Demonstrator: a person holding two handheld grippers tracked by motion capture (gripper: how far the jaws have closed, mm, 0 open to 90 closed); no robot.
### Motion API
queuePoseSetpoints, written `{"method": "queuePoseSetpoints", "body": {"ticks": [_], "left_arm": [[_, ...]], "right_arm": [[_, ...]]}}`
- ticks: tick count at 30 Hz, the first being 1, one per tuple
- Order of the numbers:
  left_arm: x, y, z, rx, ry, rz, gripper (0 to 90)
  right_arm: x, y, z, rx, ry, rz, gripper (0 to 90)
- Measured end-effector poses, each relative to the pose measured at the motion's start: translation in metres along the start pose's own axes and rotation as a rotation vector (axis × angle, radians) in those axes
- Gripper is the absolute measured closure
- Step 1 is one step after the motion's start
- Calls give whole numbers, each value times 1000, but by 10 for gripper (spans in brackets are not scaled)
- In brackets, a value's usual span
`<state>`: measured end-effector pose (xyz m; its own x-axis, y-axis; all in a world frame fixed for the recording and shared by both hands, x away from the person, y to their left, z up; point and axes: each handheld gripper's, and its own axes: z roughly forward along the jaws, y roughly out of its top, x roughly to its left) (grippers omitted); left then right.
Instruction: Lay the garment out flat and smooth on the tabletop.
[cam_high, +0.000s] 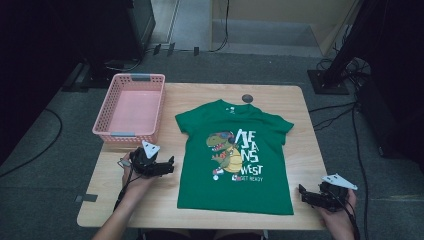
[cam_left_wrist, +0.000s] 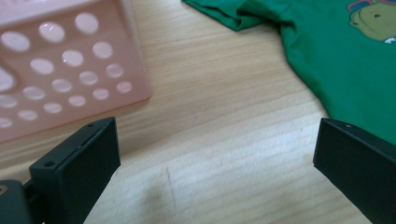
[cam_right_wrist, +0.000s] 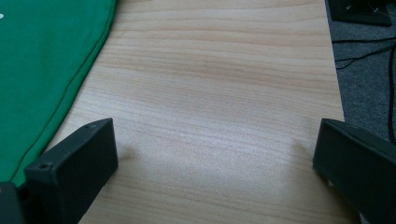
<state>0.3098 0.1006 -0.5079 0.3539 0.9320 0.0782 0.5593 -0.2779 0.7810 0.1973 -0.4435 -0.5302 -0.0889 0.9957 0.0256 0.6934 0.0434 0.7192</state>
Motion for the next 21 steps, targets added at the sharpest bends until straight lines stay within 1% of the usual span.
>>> {"method": "queuePoseSetpoints", "body": {"ticks": [2, 3, 5, 11, 17, 21], "left_arm": [[1, -3, -2, 5, 2, 0, 11], [2, -5, -3, 2, 1, -7, 11], [4, -7, -6, 6, 3, -1, 11], [9, -13, -15, -4, 11, -12, 11], [13, -20, -23, -2, 15, -8, 11], [18, -24, -29, -6, 25, -20, 11]], "right_arm": [[0, 0, 0, 0, -2, 1, 0], [0, 0, 0, 0, -2, 1, 0], [0, 0, 0, 0, -2, 1, 0], [0, 0, 0, 0, -2, 0, 0], [0, 0, 0, 0, -2, -1, 0], [0, 0, 0, 0, -2, -1, 0]]}}
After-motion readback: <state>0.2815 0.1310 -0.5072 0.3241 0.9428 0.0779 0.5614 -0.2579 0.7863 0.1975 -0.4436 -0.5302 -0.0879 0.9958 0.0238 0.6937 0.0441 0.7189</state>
